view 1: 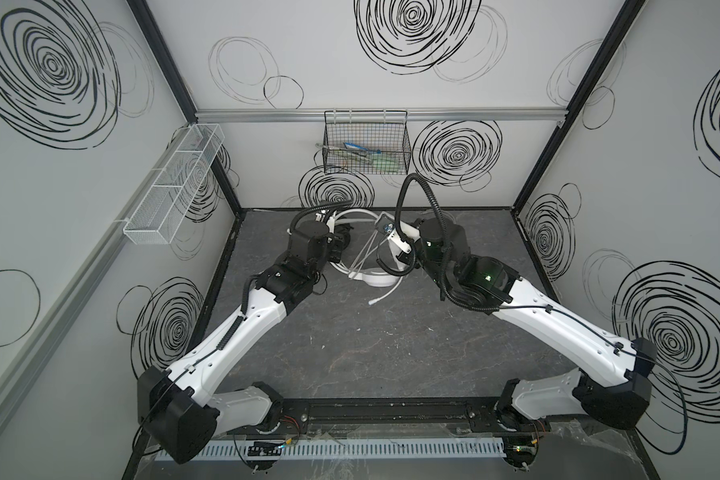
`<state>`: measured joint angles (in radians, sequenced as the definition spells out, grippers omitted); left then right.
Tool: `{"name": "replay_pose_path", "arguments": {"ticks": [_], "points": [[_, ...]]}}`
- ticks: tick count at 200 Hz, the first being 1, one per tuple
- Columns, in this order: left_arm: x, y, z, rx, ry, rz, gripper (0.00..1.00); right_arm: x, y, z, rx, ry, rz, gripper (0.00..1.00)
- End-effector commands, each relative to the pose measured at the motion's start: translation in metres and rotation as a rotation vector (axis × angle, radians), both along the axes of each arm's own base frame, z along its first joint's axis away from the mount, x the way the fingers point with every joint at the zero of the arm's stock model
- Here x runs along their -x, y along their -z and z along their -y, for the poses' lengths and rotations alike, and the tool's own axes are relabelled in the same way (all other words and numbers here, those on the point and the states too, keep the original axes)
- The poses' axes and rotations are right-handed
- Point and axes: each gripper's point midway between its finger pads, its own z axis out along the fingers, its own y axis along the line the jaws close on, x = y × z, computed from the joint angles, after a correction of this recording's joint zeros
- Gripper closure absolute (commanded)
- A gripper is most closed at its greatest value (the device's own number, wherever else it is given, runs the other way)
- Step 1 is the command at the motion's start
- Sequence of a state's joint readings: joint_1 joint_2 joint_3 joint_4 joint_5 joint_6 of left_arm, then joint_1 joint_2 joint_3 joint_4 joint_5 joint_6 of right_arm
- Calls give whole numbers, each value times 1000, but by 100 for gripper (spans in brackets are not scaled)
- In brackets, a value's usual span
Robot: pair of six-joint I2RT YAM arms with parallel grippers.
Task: Wrap the headphones
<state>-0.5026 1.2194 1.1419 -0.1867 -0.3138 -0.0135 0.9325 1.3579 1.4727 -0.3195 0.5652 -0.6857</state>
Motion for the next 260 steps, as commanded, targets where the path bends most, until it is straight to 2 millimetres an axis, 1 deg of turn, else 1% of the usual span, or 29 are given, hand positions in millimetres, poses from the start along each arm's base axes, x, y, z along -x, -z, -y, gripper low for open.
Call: {"name": "replay_pose_path", "arguments": {"ticks": [1, 24, 50, 71, 92, 108, 130, 163, 186, 204, 222, 238, 260], "points": [[13, -29, 20, 75, 153, 69, 100, -9, -45, 24, -111, 63, 119, 85], [29, -34, 30, 107, 243, 66, 100, -17, -57, 35, -188, 82, 125, 83], [42, -44, 32, 171, 278, 79, 100, -30, -51, 50, -258, 120, 88, 83], [51, -60, 35, 243, 307, 109, 100, -44, -46, 72, -356, 165, 47, 83], [61, -80, 43, 308, 355, 135, 100, -60, -42, 102, -508, 208, -14, 83], [71, -100, 54, 354, 408, 162, 100, -66, -31, 111, -568, 209, -54, 83], [84, -129, 66, 449, 490, 194, 100, -65, -15, 102, -577, 169, -109, 82], [100, -176, 77, 558, 575, 257, 100, -58, 0, 92, -627, 121, -161, 81], [109, -213, 78, 635, 614, 315, 100, -52, 12, 83, -668, 82, -205, 81], [114, -237, 76, 692, 628, 355, 100, -46, 18, 72, -681, 39, -232, 82], [111, -252, 70, 749, 599, 373, 100, -35, 19, 58, -696, -41, -244, 82], [108, -265, 64, 803, 567, 395, 100, -24, 16, 50, -742, -110, -239, 81], [105, -278, 59, 870, 547, 421, 100, -16, 20, 38, -777, -176, -287, 81]]}}
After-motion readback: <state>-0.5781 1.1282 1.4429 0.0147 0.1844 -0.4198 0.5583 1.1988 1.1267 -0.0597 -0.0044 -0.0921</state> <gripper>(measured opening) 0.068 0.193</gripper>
